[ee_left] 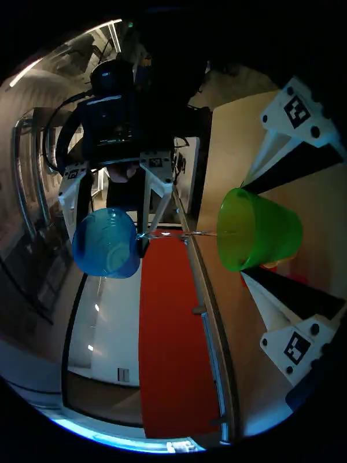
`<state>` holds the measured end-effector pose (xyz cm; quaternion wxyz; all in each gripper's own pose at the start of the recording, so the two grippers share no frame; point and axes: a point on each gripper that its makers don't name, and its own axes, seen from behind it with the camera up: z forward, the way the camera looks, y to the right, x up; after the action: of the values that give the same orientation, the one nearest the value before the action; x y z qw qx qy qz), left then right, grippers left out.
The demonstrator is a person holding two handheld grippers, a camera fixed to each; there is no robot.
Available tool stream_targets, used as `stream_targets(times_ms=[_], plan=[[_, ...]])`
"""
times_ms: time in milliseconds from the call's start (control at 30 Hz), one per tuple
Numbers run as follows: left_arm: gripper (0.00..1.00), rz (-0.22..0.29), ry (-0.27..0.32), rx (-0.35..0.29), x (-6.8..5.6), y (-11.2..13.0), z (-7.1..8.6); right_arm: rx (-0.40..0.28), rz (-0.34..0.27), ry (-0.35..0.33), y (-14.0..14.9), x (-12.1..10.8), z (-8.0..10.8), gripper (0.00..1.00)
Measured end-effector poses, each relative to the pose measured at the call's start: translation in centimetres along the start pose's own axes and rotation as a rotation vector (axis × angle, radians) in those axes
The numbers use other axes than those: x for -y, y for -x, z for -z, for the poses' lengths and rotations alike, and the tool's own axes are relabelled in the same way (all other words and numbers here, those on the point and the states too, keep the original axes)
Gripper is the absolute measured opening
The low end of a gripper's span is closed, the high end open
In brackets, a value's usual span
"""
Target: Pour water
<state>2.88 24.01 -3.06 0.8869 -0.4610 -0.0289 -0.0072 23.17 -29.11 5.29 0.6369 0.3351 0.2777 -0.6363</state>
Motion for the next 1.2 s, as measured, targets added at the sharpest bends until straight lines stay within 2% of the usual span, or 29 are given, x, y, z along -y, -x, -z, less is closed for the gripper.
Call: stream_targets(times_ms=[1200], plan=[[0.86,0.003,-0.005,-0.007,0.0,-0.5,0.2,-0.019,0.095,0.015,-3.2,-0.5,0.5,0.90]])
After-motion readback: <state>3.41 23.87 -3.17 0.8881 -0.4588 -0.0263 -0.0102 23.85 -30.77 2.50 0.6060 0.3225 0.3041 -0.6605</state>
